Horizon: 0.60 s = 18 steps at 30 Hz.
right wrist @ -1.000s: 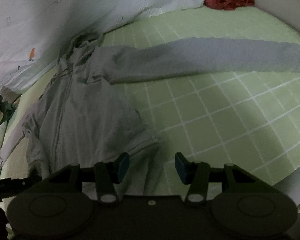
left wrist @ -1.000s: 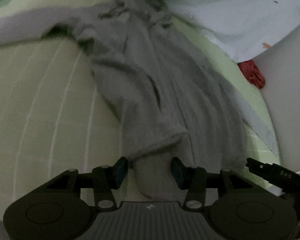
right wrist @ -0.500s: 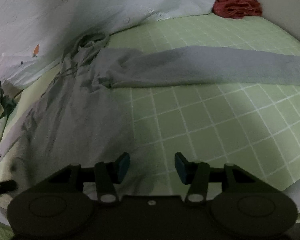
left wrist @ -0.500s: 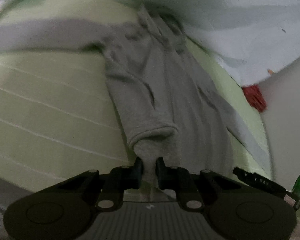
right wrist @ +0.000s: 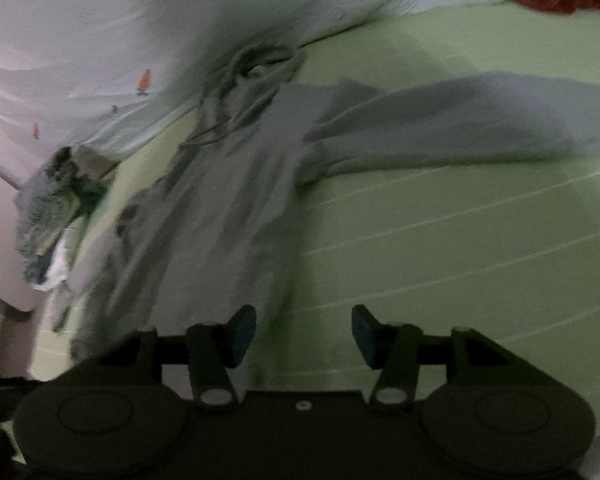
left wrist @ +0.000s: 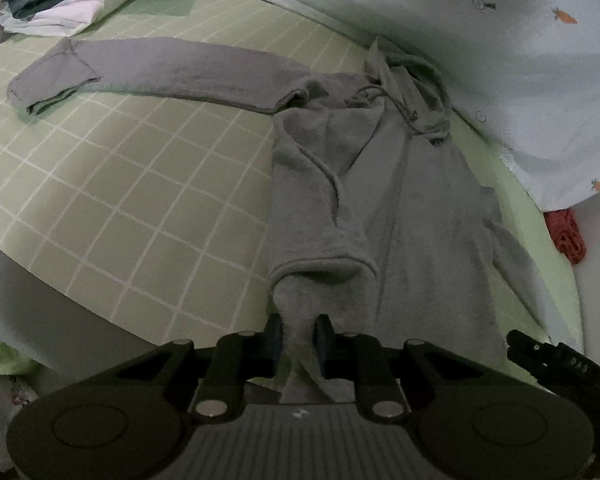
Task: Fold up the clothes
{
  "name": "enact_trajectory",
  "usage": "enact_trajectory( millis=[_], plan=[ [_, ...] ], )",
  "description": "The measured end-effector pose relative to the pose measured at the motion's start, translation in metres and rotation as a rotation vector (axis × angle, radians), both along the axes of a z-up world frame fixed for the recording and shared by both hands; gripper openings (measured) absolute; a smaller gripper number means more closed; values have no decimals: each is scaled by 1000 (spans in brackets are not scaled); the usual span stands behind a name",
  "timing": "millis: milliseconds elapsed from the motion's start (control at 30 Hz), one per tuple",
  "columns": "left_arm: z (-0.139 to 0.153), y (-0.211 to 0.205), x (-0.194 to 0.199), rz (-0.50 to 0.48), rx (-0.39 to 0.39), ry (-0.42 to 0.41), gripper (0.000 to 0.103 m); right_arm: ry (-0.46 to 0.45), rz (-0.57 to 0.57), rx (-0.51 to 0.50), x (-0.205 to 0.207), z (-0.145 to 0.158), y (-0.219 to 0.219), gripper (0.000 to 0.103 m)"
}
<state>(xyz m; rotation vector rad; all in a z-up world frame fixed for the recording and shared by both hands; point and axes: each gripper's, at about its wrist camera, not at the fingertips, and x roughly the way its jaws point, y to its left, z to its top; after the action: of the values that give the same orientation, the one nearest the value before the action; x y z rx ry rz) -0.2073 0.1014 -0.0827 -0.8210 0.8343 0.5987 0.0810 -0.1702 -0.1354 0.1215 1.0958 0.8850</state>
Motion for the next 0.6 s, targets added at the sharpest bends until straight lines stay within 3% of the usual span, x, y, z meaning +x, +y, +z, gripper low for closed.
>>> enact_trajectory(
  millis=[67, 100, 133, 167, 200, 267, 433, 600],
  plan=[
    [0, 2, -5, 0, 3, -3, 19, 39, 24, 8, 1, -4, 7, 56],
    [1, 2, -6, 9, 12, 0, 17, 49, 35, 12, 1, -4, 10, 50],
    [3, 1, -7, 19, 21, 3, 13, 44, 45, 15, 0, -3, 14, 40],
    [5, 2, -9, 29, 29, 4, 10, 39, 55, 18, -2, -1, 17, 12],
    [7, 4, -12, 48, 36, 5, 7, 33, 64, 21, -3, 0, 20, 5],
    [7, 8, -17, 71, 25, 7, 3, 23, 84, 27, -6, 4, 26, 5],
    [-5, 11, -23, 87, -62, -33, 3, 19, 84, 21, -4, 4, 30, 5],
    [-15, 14, -20, 119, -76, -24, 11, 28, 71, 4, -2, 2, 27, 10]
  ],
)
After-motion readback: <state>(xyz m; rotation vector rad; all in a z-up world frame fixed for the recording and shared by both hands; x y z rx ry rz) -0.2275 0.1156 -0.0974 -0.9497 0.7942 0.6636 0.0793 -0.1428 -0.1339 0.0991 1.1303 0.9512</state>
